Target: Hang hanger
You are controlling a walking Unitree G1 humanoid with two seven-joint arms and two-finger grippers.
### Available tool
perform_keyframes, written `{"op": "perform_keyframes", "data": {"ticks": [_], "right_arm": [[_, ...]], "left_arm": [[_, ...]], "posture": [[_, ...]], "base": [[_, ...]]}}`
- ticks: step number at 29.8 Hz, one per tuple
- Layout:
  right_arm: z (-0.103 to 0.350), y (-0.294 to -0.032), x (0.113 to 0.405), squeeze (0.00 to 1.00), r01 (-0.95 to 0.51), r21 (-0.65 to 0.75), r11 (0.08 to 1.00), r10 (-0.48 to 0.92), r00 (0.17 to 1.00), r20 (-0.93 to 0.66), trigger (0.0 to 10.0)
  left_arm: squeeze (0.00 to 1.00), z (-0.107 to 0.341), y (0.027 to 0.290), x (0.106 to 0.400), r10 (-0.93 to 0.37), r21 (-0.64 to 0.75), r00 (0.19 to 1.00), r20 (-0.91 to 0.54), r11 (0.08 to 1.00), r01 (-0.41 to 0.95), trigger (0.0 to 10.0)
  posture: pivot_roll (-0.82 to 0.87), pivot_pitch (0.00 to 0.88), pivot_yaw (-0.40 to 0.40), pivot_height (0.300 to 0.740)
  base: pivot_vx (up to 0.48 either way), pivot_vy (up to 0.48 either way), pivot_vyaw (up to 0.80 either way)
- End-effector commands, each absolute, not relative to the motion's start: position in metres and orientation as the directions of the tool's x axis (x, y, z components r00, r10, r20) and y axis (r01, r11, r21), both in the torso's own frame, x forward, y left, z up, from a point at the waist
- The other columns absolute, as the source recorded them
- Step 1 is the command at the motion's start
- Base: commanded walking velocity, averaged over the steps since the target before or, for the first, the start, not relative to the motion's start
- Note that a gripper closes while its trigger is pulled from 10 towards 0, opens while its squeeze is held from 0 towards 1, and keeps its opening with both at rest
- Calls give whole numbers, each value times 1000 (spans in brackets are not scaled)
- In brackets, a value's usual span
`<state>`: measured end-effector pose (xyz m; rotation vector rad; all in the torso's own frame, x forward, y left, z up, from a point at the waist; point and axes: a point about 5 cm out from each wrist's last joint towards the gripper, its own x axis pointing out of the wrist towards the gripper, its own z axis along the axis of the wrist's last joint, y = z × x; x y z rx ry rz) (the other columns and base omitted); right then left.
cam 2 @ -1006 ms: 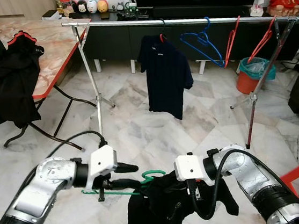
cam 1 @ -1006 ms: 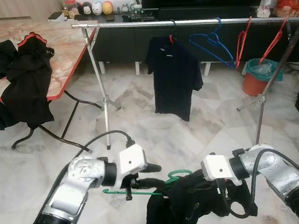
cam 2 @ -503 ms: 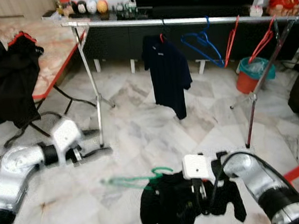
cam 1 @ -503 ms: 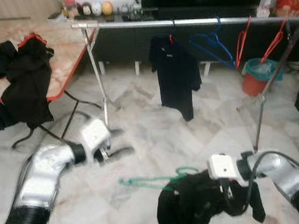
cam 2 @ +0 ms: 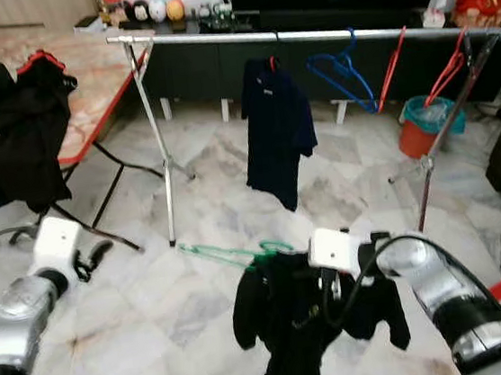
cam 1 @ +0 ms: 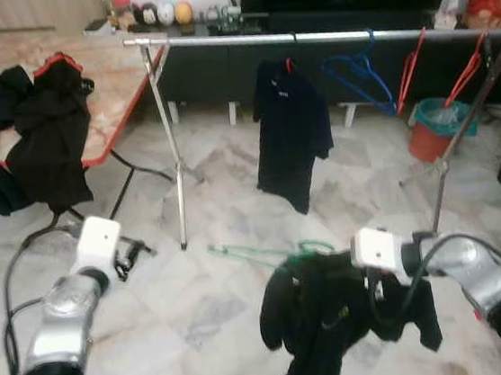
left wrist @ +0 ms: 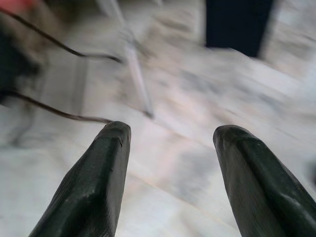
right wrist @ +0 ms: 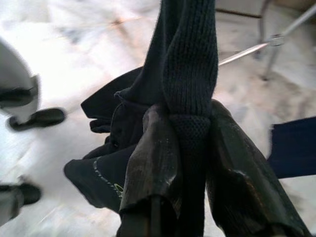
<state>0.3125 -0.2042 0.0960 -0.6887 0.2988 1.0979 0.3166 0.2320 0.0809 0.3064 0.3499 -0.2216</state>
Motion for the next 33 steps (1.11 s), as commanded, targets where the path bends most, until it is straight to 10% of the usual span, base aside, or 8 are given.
{"op": "perform_keyframes", "data": {"ticks": [1,21,22,23,24,30,31,33], "right_arm": [[109,-201,318,0,-874,-389,291,740,463,-488,0],[145,-172,333,0,-859,-472,200,820,410,-399,0],[149,-170,334,0,-856,-475,203,827,410,-385,0],[149,-170,334,0,-856,-475,203,827,410,-385,0],[153,-168,334,0,-854,-480,202,836,406,-370,0],[158,-167,335,0,-848,-491,200,838,408,-363,0],[159,-168,335,0,-846,-493,202,837,410,-361,0],[160,-169,336,0,-844,-495,206,837,414,-357,0]], "left_arm": [[0,71,219,313,-236,227,880,-412,909,350,10000],[0,72,140,301,-609,73,682,-405,722,688,10000],[608,73,139,302,-608,73,691,-392,728,682,10000],[608,73,139,302,-608,73,691,-392,728,682,10000],[1000,74,136,302,-605,67,701,-376,737,672,10000],[1000,77,135,306,-577,84,736,-355,764,640,10000],[0,77,136,307,-565,90,745,-354,773,628,10000],[0,77,138,308,-544,97,761,-354,788,608,10000]], "posture": [[48,0,-44,740],[48,0,-41,740],[48,0,-41,740],[48,0,-41,740],[48,0,-41,740],[46,0,-42,740],[46,0,-42,740],[46,0,-42,740]], "base": [[0,0,0],[0,0,0],[0,0,0],[0,0,0],[0,0,0],[0,0,0],[0,0,0],[0,0,0]]}}
